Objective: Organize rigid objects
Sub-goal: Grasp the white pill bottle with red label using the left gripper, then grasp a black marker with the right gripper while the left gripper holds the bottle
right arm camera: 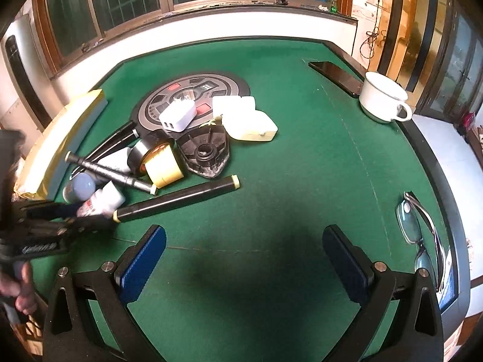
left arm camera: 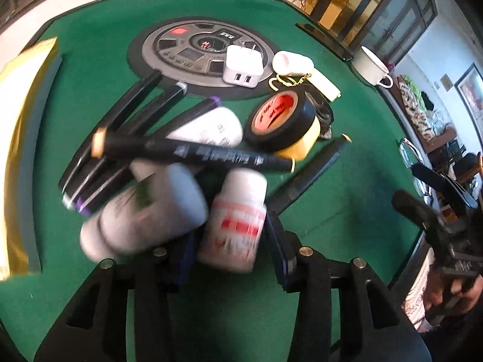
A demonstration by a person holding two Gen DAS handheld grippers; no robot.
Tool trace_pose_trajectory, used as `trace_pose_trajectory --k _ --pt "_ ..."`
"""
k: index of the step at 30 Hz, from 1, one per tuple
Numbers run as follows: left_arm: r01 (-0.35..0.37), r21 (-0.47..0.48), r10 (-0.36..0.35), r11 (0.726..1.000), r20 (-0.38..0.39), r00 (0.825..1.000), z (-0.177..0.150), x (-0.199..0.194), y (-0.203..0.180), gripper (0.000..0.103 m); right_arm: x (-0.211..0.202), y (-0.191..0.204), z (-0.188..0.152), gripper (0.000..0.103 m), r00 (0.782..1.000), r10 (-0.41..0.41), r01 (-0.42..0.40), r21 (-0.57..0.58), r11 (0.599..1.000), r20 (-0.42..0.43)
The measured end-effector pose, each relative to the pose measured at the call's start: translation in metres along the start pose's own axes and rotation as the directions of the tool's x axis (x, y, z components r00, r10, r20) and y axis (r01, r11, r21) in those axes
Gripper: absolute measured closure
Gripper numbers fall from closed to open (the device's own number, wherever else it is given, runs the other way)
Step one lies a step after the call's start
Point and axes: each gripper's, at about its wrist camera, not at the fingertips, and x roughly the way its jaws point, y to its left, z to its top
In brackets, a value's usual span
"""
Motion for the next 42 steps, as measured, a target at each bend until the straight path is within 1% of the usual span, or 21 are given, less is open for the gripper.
trace_pose_trajectory --k 2,4,7,9,10,11,13,16,18,21,25,28,31,32,33,36,37,38,39,40,42 --pt "-0.008 0.007 0.008 1.0 0.001 1.0 0.004 0.003 -0.002 0.062 -0.003 -0.002 -0.001 0.001 1.0 0.028 -0.028 0.015 1.0 -0.004" --pt "-0.036 0.032 0.036 0.999 -0.01 0.999 0.001 0.003 -0.006 0.068 -0.004 -0.005 -0.001 0.001 0.999 0.051 -0.051 0.027 0.998 -0.006" --pt "-0.035 0.037 0.035 0.999 -0.014 0.999 -0.011 -0.002 -0.009 0.068 -0.005 -0.008 -0.002 0.005 0.996 0.092 -0.091 0.053 0.994 -0.019" --pt "-0.029 0.021 0.03 0.999 -0.019 0.999 -0.019 -0.005 -0.007 0.068 -0.004 -0.012 0.0 0.013 0.99 0.131 -0.126 0.091 0.988 -0.045" --pt "-0.025 0.013 0.025 1.0 -0.023 0.999 -0.022 -0.007 -0.007 0.068 -0.003 -0.013 0.001 0.03 0.987 0.153 -0.147 0.105 0.984 -0.053" --pt "-0.023 0.007 0.023 1.0 -0.025 0.999 -0.025 -0.009 -0.006 0.068 -0.001 -0.014 0.004 0.044 0.983 0.172 -0.164 0.112 0.98 -0.063" --pt "-0.026 -0.007 0.025 1.0 -0.031 0.999 -0.032 -0.013 -0.002 0.068 0.005 -0.014 0.013 0.05 0.975 0.207 -0.199 0.103 0.975 -0.085" --pt "-0.026 -0.01 0.026 1.0 -0.033 0.999 -0.037 -0.017 0.001 0.068 0.017 -0.009 0.029 0.051 0.965 0.237 -0.234 0.041 0.971 -0.115" --pt "-0.034 -0.017 0.034 0.999 -0.03 0.999 -0.039 -0.018 0.003 0.068 0.028 -0.006 0.043 0.051 0.966 0.228 -0.23 -0.002 0.973 -0.121" --pt "-0.04 -0.021 0.04 0.999 -0.028 0.999 -0.042 -0.02 0.004 0.068 0.045 -0.005 0.058 0.051 0.965 0.233 -0.237 -0.018 0.971 -0.123" --pt "-0.04 -0.021 0.039 0.999 -0.029 0.999 -0.042 -0.02 0.004 0.067 0.07 -0.008 0.058 0.052 0.93 0.313 -0.315 0.02 0.949 -0.193" --pt "-0.045 -0.014 0.045 0.999 -0.033 0.998 -0.041 -0.02 0.003 0.067 0.072 0.0 0.043 0.052 0.877 0.395 -0.404 0.026 0.914 -0.275" --pt "-0.045 -0.016 0.044 0.999 -0.036 0.998 -0.041 -0.02 0.003 0.067 0.059 0.025 0.019 0.051 0.827 0.421 -0.478 -0.07 0.876 -0.372" --pt "-0.046 -0.016 0.045 0.999 -0.036 0.998 -0.04 -0.019 0.003 0.067 0.053 0.032 0.013 0.051 0.818 0.425 -0.494 -0.096 0.864 -0.388" --pt "-0.047 -0.015 0.047 0.999 -0.037 0.998 -0.04 -0.018 0.002 0.067 0.047 0.039 0.007 0.051 0.818 0.418 -0.5 -0.128 0.857 -0.396" --pt "-0.051 -0.016 0.05 0.999 -0.035 0.998 -0.038 -0.017 0.002 0.067 0.037 0.053 0.005 0.051 0.865 0.348 -0.443 -0.226 0.868 -0.362" --pt "-0.056 -0.016 0.055 0.998 -0.036 0.998 -0.037 -0.017 0.001 0.067 0.038 0.056 0.006 0.054 0.869 0.337 -0.436 -0.237 0.868 -0.363" --pt "-0.064 -0.008 0.064 0.998 -0.037 0.997 -0.037 -0.016 -0.001 0.067 0.041 0.059 0.006 0.062 0.869 0.327 -0.429 -0.238 0.871 -0.371" --pt "-0.068 0.001 0.068 0.998 -0.037 0.997 -0.037 -0.016 -0.002 0.067 0.042 0.062 0.007 0.067 0.87 0.323 -0.426 -0.241 0.872 -0.372" --pt "-0.073 0.011 0.073 0.997 -0.036 0.997 -0.038 -0.016 -0.003 0.067 0.044 0.067 0.008 0.07 0.873 0.316 -0.422 -0.25 0.871 -0.372" --pt "-0.074 0.016 0.075 0.997 -0.031 0.997 -0.039 -0.017 -0.003 0.067 0.045 0.078 0.006 0.07 0.869 0.314 -0.43 -0.268 0.862 -0.383"
